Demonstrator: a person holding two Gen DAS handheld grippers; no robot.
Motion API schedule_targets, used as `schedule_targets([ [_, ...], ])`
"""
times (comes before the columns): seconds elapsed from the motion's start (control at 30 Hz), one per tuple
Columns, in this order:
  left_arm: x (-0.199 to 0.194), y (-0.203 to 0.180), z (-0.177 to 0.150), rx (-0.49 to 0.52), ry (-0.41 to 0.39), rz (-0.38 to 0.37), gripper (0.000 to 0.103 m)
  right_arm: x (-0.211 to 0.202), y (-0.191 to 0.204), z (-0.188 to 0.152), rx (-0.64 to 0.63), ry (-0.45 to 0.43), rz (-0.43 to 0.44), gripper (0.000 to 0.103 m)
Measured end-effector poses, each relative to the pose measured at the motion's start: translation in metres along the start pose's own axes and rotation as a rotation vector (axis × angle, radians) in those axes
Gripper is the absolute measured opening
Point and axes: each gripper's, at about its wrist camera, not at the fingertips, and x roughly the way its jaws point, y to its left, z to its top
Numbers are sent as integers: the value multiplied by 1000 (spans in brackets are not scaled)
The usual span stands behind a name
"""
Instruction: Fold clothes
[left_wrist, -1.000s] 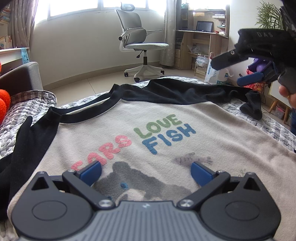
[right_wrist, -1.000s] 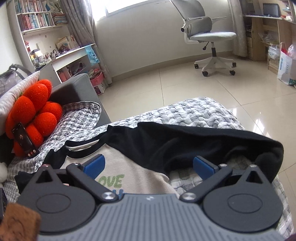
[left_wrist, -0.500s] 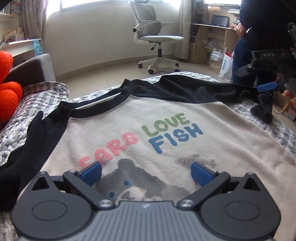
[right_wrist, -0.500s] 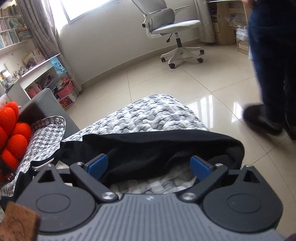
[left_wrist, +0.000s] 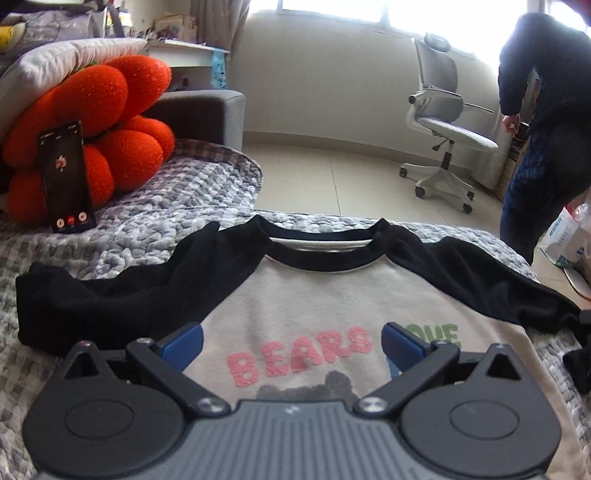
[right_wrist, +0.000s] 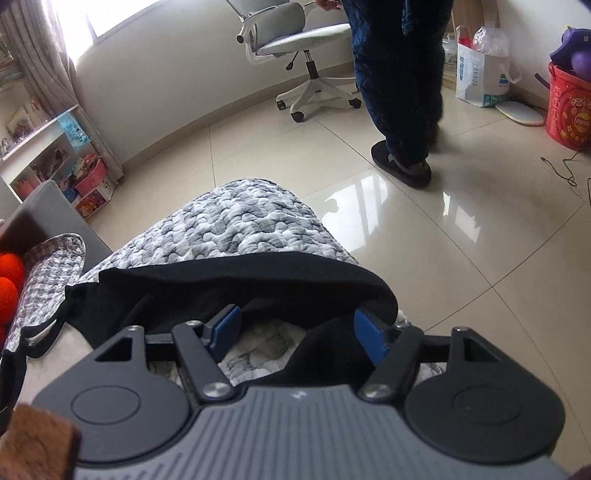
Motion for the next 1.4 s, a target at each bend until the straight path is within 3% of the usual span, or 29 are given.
schedule_targets([
  [0.17, 8, 4, 1, -36, 28, 47, 103, 9, 2, -1, -48, 15, -58, 56],
  [0.27, 8, 5, 2, -33, 25, 58, 103, 12, 3, -2, -82, -41, -154, 48],
  [0.33, 7, 7, 3, -30, 19, 66, 103, 13, 2, -2, -93, -86, -216, 48],
  [0.5, 4, 18, 7, -23, 0, 123, 103, 6, -1, -1, -69, -137, -239, 48],
  [0.63, 2, 34, 11, -62, -2, 146, 103, -1, 6, -2, -74, -161, -206, 55],
  [0.73, -1, 45, 14, -96, -10, 152, 103, -5, 16, -2, -81, -176, -172, 66],
  [1.27, -17, 96, 24, -206, -35, 173, 103, -22, 80, -19, -158, -203, -13, 77],
  [1.4, -26, 119, 29, -200, -77, 160, 103, -22, 97, -22, -168, -192, 39, 83],
])
